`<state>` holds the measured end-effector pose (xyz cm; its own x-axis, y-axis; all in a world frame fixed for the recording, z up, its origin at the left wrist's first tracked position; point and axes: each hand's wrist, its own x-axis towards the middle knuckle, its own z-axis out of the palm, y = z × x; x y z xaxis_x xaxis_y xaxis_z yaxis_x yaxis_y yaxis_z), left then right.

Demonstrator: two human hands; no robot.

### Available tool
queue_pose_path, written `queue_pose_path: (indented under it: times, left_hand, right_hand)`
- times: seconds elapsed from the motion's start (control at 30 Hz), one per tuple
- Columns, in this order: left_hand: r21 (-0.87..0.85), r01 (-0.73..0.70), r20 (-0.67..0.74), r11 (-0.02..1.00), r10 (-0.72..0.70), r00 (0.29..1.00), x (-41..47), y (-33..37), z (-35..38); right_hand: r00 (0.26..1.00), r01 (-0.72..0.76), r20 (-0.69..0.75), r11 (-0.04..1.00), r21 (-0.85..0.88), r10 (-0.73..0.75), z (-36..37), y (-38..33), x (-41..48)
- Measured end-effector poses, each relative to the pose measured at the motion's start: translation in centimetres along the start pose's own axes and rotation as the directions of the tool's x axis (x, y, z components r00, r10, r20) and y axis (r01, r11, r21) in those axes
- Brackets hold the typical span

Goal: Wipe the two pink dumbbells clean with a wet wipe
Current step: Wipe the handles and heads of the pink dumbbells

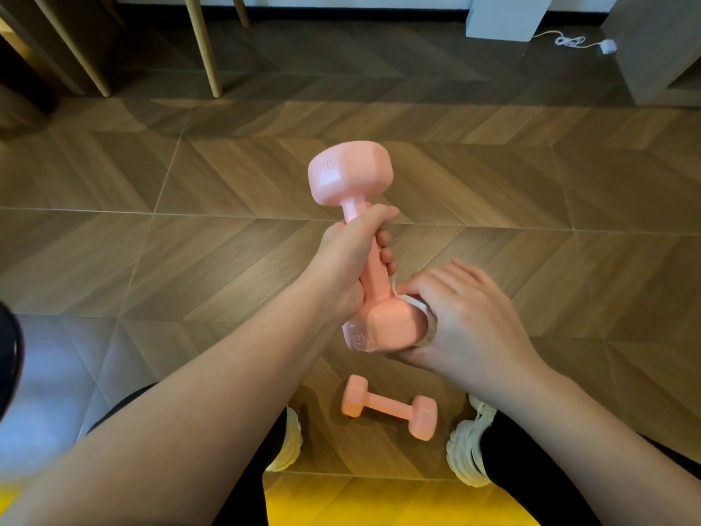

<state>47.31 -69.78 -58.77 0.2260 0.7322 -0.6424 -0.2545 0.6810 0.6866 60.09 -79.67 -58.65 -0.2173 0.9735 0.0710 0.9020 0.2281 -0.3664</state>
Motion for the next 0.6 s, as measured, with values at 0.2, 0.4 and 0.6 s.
queue_pose_path:
  times: [0.2,0.4,0.6]
  left_hand:
    - [-0.011,-0.012,0.000,1.000,0.012,1.000,-0.11,0.36,0.13]
    - [0.001,-0.057,0.043,0.998,0.057,0.997,-0.33,0.67,0.57]
    - [-0.009,-0.059,0.058,0.998,0.059,0.997,-0.29,0.78,0.23]
  right_hand:
    - [0.994,-0.022,0.109,0.989,0.145,0.006,-0.01,-0.05,0.45]
    - [0.998,-0.014,-0.058,0.997,0.080,0.018,-0.04,-0.21,-0.05]
    - [0.989,-0.070,0.147,0.953,0.294,0.027,0.51,0.26,0.53]
